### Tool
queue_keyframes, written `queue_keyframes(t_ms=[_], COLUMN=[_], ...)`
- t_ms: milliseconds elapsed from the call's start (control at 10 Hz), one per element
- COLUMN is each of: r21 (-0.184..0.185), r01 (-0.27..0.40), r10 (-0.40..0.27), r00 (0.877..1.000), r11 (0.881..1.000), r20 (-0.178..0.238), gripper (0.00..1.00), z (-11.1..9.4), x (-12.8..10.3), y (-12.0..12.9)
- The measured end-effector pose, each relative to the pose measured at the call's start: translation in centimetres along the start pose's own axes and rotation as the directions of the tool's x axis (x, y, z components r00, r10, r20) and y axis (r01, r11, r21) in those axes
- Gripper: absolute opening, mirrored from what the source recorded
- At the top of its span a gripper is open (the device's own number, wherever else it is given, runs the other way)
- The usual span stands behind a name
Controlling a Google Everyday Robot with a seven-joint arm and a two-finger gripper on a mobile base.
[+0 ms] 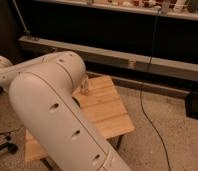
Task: Place the eraser in the ceramic cup
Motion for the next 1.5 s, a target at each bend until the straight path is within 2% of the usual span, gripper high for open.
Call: queue_keyframes(t_ms=[200, 600, 1500], r21=[0.007, 0.024, 0.007], r01=[-0.013, -0.036, -0.021], r10=[0.013, 0.036, 0.021], r00=[1.000, 0.999, 0.999], r11=[1.000, 0.999, 1.000], r20=[-0.011, -0.021, -0.041], gripper=[0.00, 0.00, 0.00], z=[0.9, 1.3, 1.5], x=[-0.2, -0.4, -0.1], y=[-0.9, -2.7, -1.4])
